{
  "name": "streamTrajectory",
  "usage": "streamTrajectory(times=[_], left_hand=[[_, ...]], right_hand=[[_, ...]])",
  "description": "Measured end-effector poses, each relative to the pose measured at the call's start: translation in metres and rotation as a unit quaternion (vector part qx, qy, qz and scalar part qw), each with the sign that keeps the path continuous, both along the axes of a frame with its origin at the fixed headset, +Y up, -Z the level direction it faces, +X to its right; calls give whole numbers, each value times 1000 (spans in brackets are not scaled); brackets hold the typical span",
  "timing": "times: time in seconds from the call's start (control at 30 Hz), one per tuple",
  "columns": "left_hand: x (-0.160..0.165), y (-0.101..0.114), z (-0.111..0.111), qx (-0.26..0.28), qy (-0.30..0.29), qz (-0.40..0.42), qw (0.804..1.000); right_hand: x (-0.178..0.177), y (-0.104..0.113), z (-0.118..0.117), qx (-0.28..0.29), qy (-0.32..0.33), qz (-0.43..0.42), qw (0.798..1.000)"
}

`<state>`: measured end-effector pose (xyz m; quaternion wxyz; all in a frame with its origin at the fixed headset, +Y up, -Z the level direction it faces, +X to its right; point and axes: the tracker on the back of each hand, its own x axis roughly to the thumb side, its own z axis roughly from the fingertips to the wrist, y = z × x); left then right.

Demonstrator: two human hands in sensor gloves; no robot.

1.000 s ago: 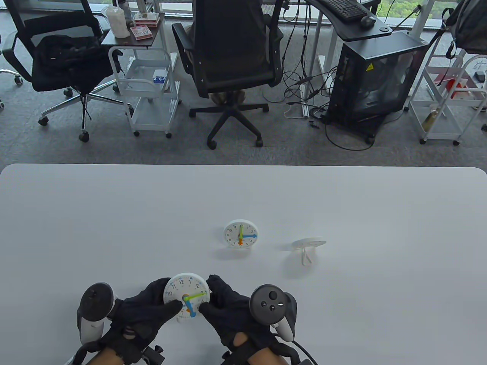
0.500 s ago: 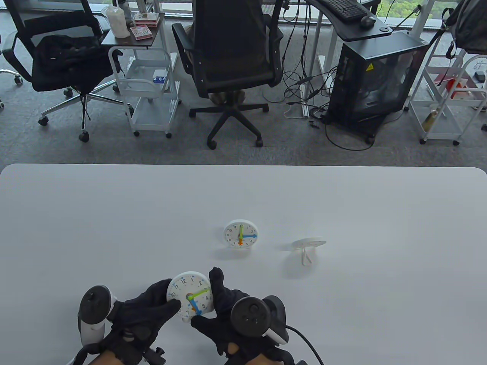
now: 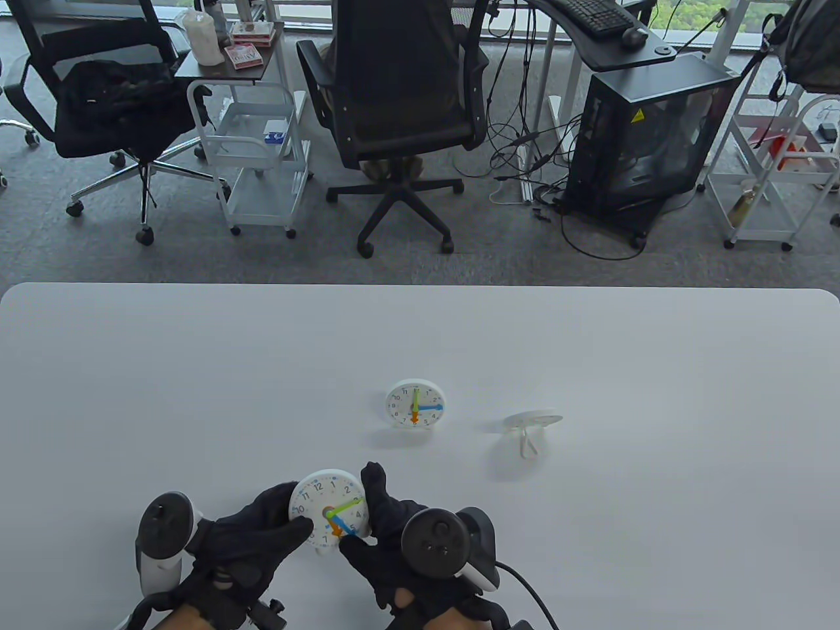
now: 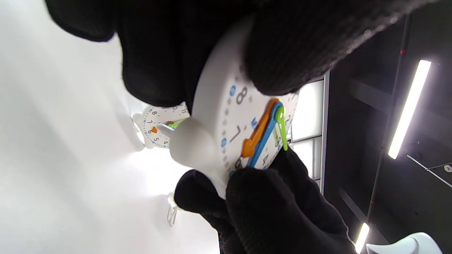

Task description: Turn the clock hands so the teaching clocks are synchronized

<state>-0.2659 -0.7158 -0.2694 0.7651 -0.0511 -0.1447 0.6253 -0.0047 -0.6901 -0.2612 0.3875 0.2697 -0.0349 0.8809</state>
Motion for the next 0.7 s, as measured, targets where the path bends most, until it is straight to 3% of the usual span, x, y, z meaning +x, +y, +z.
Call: streamTrajectory(times=[0.7], left_hand=[[1,-2,-1,-1,-19,-16,1000]], right_hand=[[8,2,-2,22,-25,-24,999]])
